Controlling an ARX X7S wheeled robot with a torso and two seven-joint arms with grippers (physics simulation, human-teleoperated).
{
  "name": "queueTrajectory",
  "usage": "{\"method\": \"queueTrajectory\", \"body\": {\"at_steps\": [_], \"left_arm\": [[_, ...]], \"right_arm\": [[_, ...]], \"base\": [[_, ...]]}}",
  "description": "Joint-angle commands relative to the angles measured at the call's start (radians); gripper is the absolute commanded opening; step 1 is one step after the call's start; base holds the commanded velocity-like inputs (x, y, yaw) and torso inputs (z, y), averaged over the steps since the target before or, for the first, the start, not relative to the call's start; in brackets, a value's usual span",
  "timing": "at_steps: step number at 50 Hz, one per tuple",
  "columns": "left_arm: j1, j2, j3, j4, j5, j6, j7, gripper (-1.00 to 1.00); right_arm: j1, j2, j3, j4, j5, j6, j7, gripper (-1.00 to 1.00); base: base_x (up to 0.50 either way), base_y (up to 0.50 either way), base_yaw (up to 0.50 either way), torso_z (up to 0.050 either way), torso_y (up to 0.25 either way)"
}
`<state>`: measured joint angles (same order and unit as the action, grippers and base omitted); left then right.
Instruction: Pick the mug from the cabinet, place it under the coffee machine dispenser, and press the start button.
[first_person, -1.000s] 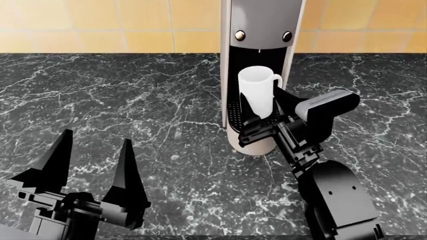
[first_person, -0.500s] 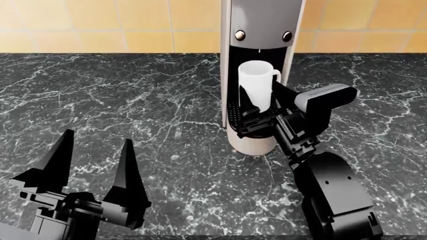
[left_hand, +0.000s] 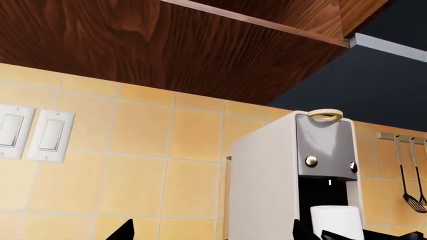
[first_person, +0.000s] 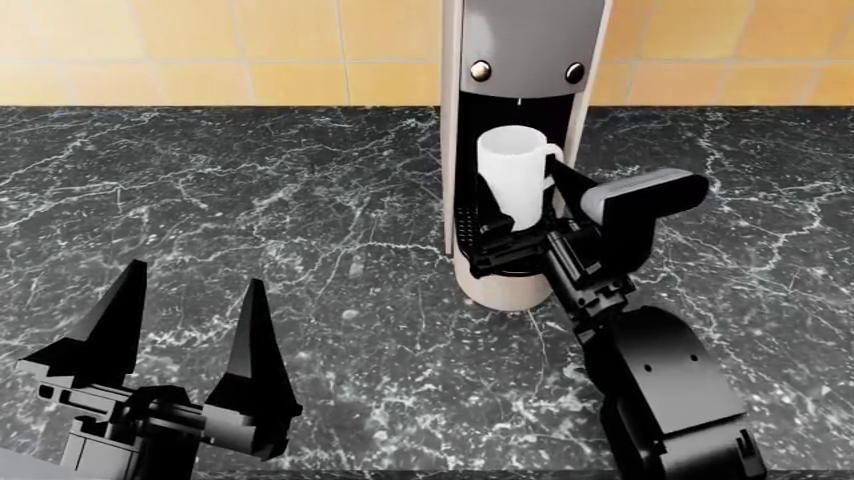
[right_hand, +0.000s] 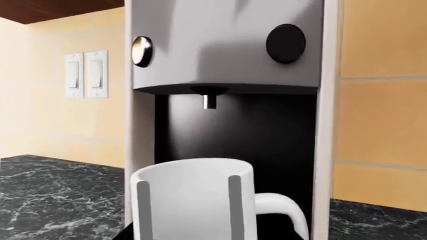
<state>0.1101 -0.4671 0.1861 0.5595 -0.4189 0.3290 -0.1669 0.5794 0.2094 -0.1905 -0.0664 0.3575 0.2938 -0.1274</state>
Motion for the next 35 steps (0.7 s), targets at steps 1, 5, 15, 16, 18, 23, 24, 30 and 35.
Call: {"method": "queueTrajectory", "body": {"at_steps": [1,5,15,16,18,23,24,30,35], "left_arm": [[0.000,-0.002,0.001,0.001,-0.001,0.002,-0.002,1.00],[-0.006,-0.002,0.003,-0.002,-0.002,0.001,-0.001,1.00],[-0.001,-0.006,0.007,0.010,0.000,0.002,-0.002,1.00],[-0.001,-0.006,0.008,0.010,0.000,0.003,-0.002,1.00],[0.000,-0.006,0.007,0.009,0.000,0.004,-0.002,1.00],[-0.001,-0.006,0.006,0.005,0.000,0.006,-0.003,1.00],[-0.001,-0.006,0.006,0.005,0.000,0.006,-0.003,1.00],[0.000,-0.007,0.005,0.005,-0.003,0.007,-0.006,1.00],[0.006,-0.008,0.006,0.010,-0.001,0.009,-0.007,1.00]], "right_arm": [[-0.065,0.031,0.003,-0.093,-0.015,0.081,0.045,1.00],[-0.101,0.051,0.005,-0.167,0.001,0.123,0.059,1.00],[-0.122,0.072,0.005,-0.214,0.019,0.167,0.070,1.00],[-0.124,0.072,0.005,-0.215,0.021,0.168,0.070,1.00],[-0.127,0.075,0.005,-0.222,0.027,0.174,0.070,1.00],[-0.144,0.086,0.008,-0.259,0.042,0.195,0.075,1.00],[-0.150,0.090,0.010,-0.274,0.046,0.202,0.077,1.00],[-0.190,0.138,0.048,-0.454,0.086,0.286,0.123,1.00],[-0.188,0.165,0.067,-0.571,0.098,0.328,0.155,1.00]], "base": [[0.00,0.00,0.00,0.000,0.000],[0.00,0.00,0.00,0.000,-0.003],[0.00,0.00,0.00,0.000,0.000],[0.00,0.00,0.00,0.000,0.000],[0.00,0.00,0.00,0.000,0.000],[0.00,0.00,0.00,0.000,0.000],[0.00,0.00,0.00,0.000,0.000],[0.00,0.00,0.00,0.000,0.000],[0.00,0.00,0.00,0.000,0.000]]}}
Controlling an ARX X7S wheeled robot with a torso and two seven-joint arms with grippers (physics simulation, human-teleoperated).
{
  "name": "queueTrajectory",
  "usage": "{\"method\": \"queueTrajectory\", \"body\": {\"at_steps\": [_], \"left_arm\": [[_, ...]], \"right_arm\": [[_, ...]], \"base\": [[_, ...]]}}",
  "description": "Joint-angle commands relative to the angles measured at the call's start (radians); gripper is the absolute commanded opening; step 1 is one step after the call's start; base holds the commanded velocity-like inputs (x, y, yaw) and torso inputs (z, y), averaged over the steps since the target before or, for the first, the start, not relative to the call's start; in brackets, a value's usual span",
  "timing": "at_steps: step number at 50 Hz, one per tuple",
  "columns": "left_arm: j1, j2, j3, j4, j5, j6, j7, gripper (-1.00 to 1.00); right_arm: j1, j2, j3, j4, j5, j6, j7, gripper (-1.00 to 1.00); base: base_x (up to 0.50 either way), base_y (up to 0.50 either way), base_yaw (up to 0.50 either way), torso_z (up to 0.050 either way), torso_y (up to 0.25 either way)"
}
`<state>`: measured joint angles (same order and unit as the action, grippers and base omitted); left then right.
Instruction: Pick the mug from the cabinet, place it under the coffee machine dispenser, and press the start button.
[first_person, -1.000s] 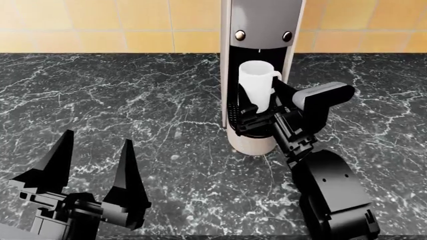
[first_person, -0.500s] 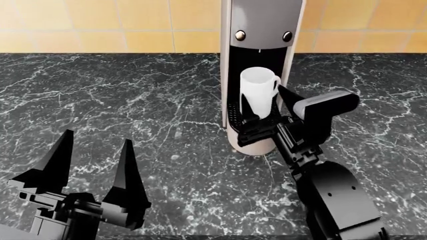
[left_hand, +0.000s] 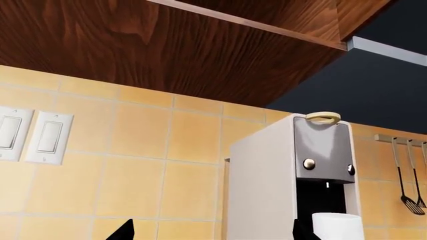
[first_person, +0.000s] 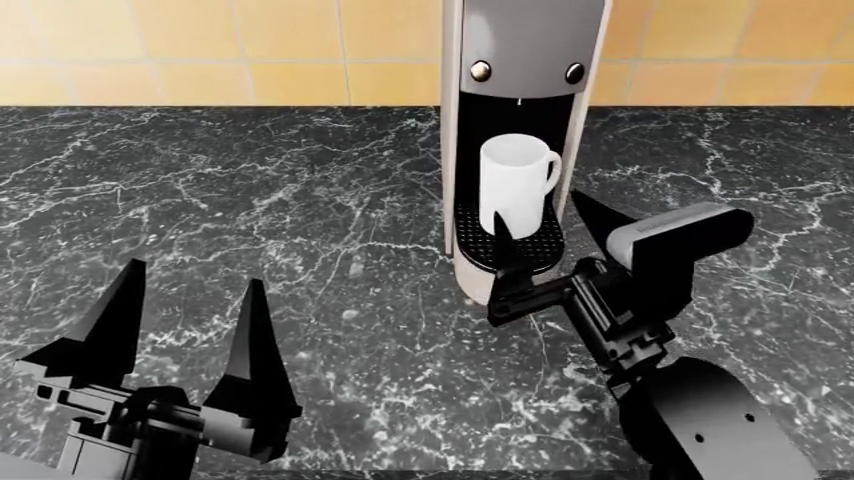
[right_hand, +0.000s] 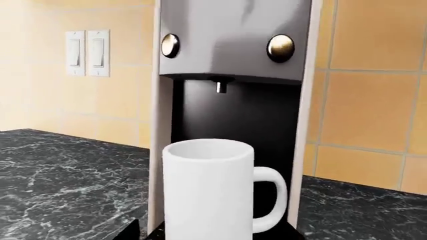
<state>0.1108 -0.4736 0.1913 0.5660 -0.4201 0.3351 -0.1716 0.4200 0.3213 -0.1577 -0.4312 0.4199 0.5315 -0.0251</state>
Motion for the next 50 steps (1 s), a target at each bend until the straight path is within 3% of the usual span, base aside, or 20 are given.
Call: {"method": "queueTrajectory", "body": {"at_steps": [1,12,13,25,50], "left_arm": [[0.006,-0.002,0.000,0.003,0.000,0.004,-0.003,1.00],[-0.001,-0.003,0.003,-0.002,-0.005,0.005,-0.002,1.00],[0.001,-0.004,0.003,0.000,-0.005,0.005,-0.002,1.00],[0.001,-0.007,0.004,0.001,-0.008,0.009,-0.001,1.00],[0.003,-0.009,0.004,-0.004,-0.012,0.015,-0.006,1.00]], "right_arm": [[-0.024,0.055,0.036,-0.222,0.037,0.096,0.059,1.00],[0.014,0.083,0.045,-0.315,0.016,0.096,0.084,1.00],[0.015,0.089,0.053,-0.329,0.020,0.098,0.085,-1.00],[0.108,0.121,0.076,-0.325,0.020,0.177,0.118,-1.00],[0.267,0.115,0.008,-0.059,-0.023,0.138,0.054,-1.00]], "base": [[0.00,0.00,0.00,0.000,0.000],[0.00,0.00,0.00,0.000,0.000],[0.00,0.00,0.00,0.000,0.000],[0.00,0.00,0.00,0.000,0.000],[0.00,0.00,0.00,0.000,0.000]]}}
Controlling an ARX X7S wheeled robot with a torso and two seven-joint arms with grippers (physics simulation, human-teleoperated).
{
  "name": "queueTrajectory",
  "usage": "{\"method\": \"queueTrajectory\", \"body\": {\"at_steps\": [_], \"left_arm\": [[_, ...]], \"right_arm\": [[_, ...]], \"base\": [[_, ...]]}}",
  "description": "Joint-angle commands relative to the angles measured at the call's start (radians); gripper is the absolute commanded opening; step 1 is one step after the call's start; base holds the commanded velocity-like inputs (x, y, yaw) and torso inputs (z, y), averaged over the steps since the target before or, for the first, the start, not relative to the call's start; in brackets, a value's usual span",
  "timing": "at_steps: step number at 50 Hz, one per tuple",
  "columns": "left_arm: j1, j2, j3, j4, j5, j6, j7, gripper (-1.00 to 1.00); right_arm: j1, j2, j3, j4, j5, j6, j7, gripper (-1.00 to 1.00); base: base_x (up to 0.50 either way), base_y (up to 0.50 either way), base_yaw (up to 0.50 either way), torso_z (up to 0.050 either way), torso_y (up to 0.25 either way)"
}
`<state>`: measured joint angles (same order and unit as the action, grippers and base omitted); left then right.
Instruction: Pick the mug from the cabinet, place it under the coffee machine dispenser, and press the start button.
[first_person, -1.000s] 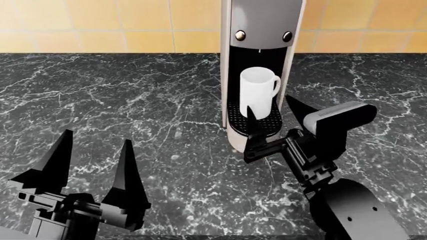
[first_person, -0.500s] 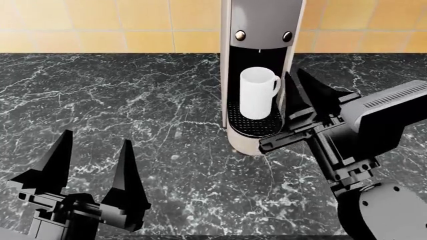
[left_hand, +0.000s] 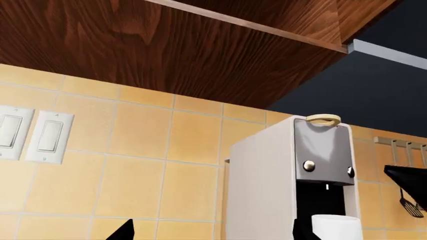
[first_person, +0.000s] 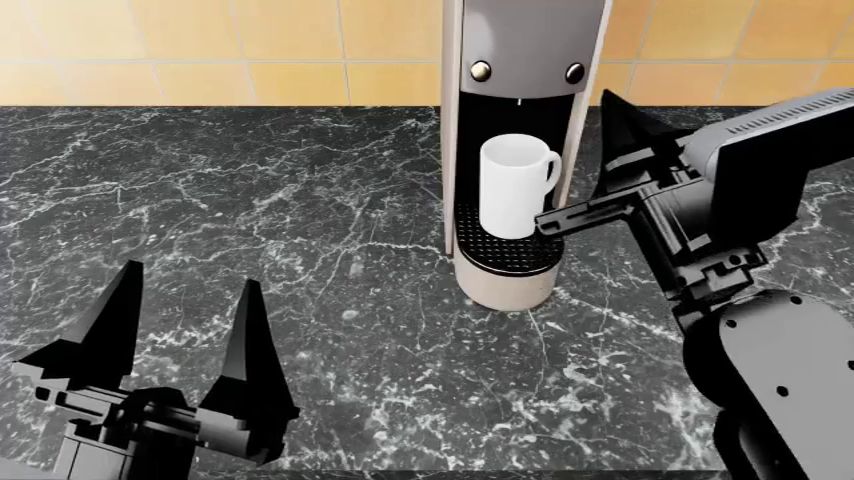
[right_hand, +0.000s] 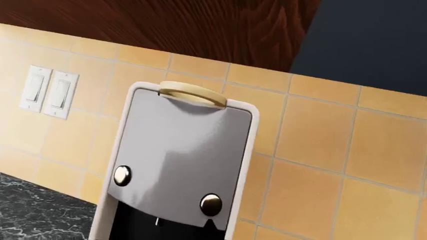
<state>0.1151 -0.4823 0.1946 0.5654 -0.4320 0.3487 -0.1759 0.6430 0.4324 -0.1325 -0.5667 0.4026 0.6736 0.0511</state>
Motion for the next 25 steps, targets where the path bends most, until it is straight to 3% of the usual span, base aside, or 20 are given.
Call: {"method": "queueTrajectory", "body": {"at_steps": [1,25], "left_arm": [[-0.002,-0.001,0.001,-0.003,0.000,0.001,-0.002,1.00],[-0.004,-0.005,0.003,-0.005,0.000,0.003,-0.005,1.00]], "right_arm": [[0.045,0.006,-0.018,0.078,-0.005,-0.003,-0.023,-1.00],[0.120,-0.001,-0.052,0.160,-0.019,-0.009,-0.041,-1.00]], "base": [[0.00,0.00,0.00,0.000,0.000],[0.00,0.00,0.00,0.000,0.000]]}}
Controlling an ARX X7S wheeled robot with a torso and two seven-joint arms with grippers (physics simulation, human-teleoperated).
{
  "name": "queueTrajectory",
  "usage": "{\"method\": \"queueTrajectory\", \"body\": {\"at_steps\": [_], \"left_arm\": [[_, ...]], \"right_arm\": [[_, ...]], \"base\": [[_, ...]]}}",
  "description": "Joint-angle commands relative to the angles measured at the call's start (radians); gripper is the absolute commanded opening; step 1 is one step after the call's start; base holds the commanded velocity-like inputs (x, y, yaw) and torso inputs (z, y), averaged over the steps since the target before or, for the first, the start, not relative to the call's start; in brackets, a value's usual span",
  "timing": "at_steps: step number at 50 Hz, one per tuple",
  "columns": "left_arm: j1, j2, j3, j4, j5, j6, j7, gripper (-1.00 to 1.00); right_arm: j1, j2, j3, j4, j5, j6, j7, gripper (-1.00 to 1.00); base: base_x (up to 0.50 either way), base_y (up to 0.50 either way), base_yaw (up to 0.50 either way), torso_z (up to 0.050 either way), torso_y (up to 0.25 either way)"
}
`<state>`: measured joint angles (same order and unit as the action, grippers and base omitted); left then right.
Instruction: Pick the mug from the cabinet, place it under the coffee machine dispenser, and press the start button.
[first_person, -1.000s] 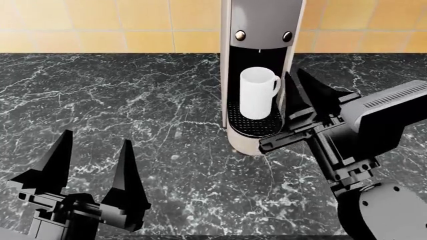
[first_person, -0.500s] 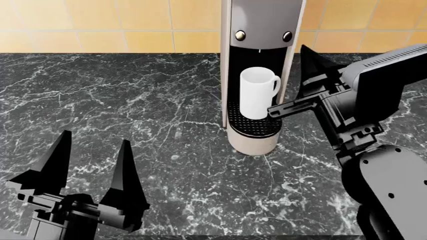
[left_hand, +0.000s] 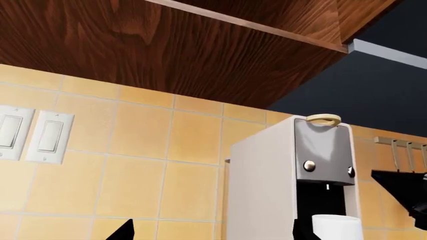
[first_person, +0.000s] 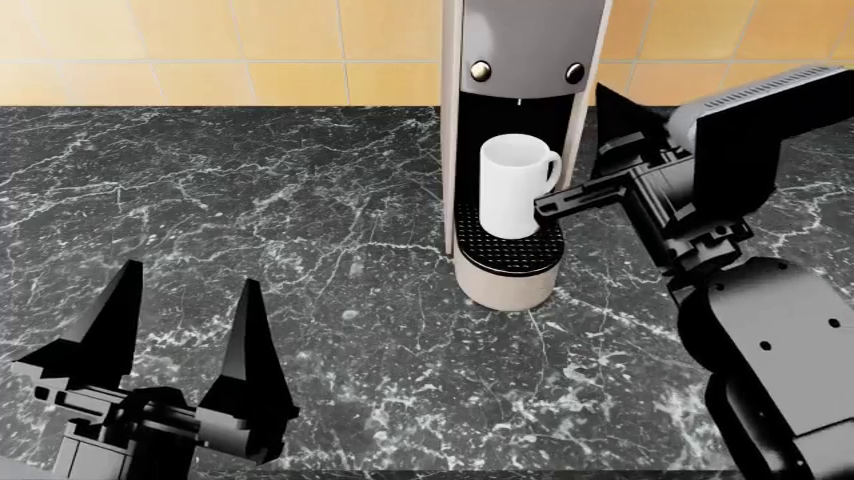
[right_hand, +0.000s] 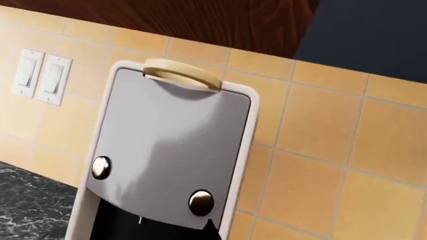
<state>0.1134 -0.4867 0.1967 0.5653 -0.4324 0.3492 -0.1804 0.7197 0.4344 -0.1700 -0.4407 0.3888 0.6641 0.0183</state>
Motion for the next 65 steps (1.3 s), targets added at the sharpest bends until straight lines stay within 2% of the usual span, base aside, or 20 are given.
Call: {"method": "queueTrajectory", "body": {"at_steps": [1,65], "left_arm": [[-0.002,0.000,0.001,-0.006,0.000,0.003,-0.001,1.00],[0.002,-0.008,0.005,-0.014,0.002,0.015,-0.008,1.00]], "right_arm": [[0.050,-0.003,-0.017,0.038,-0.007,0.000,-0.009,-1.00],[0.090,-0.028,-0.078,0.174,-0.030,-0.055,-0.026,-1.00]], "base": [[0.00,0.00,0.00,0.000,0.000],[0.00,0.00,0.00,0.000,0.000]]}}
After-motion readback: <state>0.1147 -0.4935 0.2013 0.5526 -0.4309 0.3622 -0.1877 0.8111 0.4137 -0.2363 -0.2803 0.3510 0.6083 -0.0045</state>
